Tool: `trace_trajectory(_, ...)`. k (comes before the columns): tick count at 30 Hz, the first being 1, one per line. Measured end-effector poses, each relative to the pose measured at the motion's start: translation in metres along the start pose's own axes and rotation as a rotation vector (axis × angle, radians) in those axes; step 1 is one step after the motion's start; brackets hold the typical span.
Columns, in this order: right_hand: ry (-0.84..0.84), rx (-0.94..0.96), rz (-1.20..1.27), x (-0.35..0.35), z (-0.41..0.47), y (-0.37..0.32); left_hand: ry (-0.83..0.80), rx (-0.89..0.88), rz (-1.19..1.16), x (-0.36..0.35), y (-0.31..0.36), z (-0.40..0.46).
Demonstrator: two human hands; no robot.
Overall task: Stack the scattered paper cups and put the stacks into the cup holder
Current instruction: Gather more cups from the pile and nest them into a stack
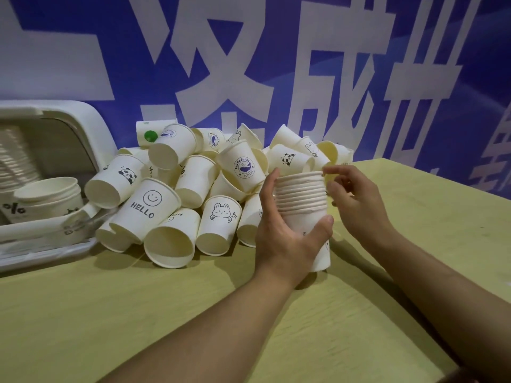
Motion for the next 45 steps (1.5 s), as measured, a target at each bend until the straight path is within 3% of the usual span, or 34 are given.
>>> trace_trajectory(7,-0.07,0.026,-0.256,-0.002,-0.002,0.016,0.12,-0.056,0.001,0.026,0.017,-0.011)
trace_trajectory(13,-0.182,0.09,-0.37,-0.015,0.015,0.017,0.109,-0.04,0.106,0.057,0.02,-0.032)
trace_trajectory(18,-0.173,0.003,-0.392,-0.036,0.049,0.015,0.113,0.036,-0.142,0.076,0.014,-0.035)
trace_trajectory(22,-0.174,-0.05,-0.338,-0.046,0.055,0.017,0.063,0.087,-0.091,0.08,0.011,-0.032)
trace_trajectory(25,-0.071,-0.032,-0.346,-0.04,0.056,0.014,0.05,0.097,-0.069,0.081,0.007,-0.028)
trace_trajectory(28,0.133,-0.023,-0.215,-0.024,0.045,-0.001,0.022,0.102,-0.055,0.08,0.004,-0.025)
trace_trajectory(31,0.198,-0.059,0.088,-0.017,0.018,-0.024,-0.034,0.112,-0.033,0.078,0.003,-0.025)
trace_trajectory(34,0.136,-0.045,0.363,-0.022,-0.002,-0.048,-0.067,0.11,-0.023,0.076,0.004,-0.023)
trace_trajectory(39,-0.147,-0.001,0.538,-0.037,-0.005,-0.061,-0.167,0.081,0.091,0.083,0.01,-0.027)
trace_trajectory(42,-0.179,-0.025,0.575,-0.034,-0.007,-0.058,-0.203,0.053,0.231,0.085,0.016,-0.031)
trace_trajectory(45,-0.099,-0.131,0.646,-0.033,-0.007,-0.06,-0.223,0.038,0.273,0.083,0.019,-0.033)
Point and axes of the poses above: each hand's wrist, its own z-axis towards the middle knuckle, its own x-axis out of the back of the hand, y = z × x, the point moved 2 cm from there along z, towards the middle knuckle, and after that the axes turned 14 degrees about x, right-handed, at the moved point
